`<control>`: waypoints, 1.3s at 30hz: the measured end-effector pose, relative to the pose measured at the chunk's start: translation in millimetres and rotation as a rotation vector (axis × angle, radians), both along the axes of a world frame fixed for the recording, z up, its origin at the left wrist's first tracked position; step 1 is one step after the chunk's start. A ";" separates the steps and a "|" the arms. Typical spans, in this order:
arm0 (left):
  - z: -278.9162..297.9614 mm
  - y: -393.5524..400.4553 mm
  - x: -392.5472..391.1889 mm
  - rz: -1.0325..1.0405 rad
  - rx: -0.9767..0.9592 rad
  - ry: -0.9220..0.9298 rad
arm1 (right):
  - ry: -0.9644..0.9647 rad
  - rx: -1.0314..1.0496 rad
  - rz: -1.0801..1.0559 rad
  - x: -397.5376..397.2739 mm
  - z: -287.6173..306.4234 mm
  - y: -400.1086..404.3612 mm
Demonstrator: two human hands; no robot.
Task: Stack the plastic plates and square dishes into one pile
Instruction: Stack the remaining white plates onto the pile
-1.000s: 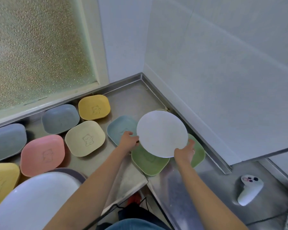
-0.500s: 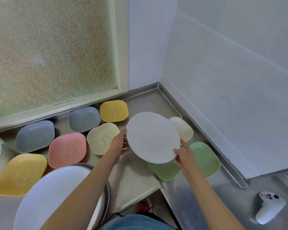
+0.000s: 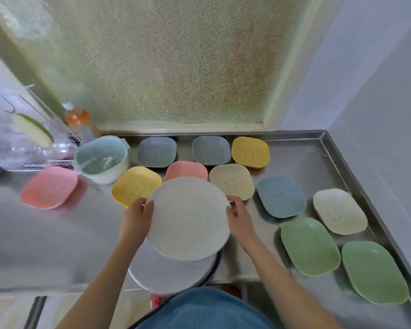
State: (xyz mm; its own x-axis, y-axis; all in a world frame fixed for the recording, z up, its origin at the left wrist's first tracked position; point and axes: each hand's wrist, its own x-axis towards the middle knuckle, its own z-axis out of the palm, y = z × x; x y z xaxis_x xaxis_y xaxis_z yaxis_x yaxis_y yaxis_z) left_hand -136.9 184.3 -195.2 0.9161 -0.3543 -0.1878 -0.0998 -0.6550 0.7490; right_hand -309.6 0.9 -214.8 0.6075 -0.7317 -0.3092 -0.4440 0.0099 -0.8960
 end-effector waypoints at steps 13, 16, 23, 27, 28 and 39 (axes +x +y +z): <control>-23.2 75.2 -11.5 0.004 0.312 -0.059 | 0.267 -0.432 0.347 17.4 -20.5 26.9; -23.9 76.4 -9.4 -0.006 0.292 -0.045 | 0.295 -0.466 0.380 16.6 -22.8 25.2; -21.5 46.6 -11.1 0.087 -0.088 0.222 | 0.326 -0.593 0.343 9.9 -32.5 32.9; -17.7 38.7 -11.7 0.127 -0.171 0.335 | 0.283 -0.570 0.271 6.8 -40.4 36.6; -17.4 37.6 -11.6 0.124 -0.184 0.365 | 0.273 -0.560 0.261 6.1 -41.5 36.4; -27.5 20.7 -8.7 0.131 -0.315 0.462 | 0.153 -0.404 0.244 4.6 -38.9 19.4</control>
State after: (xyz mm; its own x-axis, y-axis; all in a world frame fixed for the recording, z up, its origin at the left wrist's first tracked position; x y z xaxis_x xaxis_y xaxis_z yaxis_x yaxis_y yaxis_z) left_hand -145.7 205.1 -222.7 0.8039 -0.3473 -0.4828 0.3510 -0.3783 0.8566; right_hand -305.0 20.3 -253.7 0.7458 -0.6534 -0.1295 -0.5171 -0.4454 -0.7309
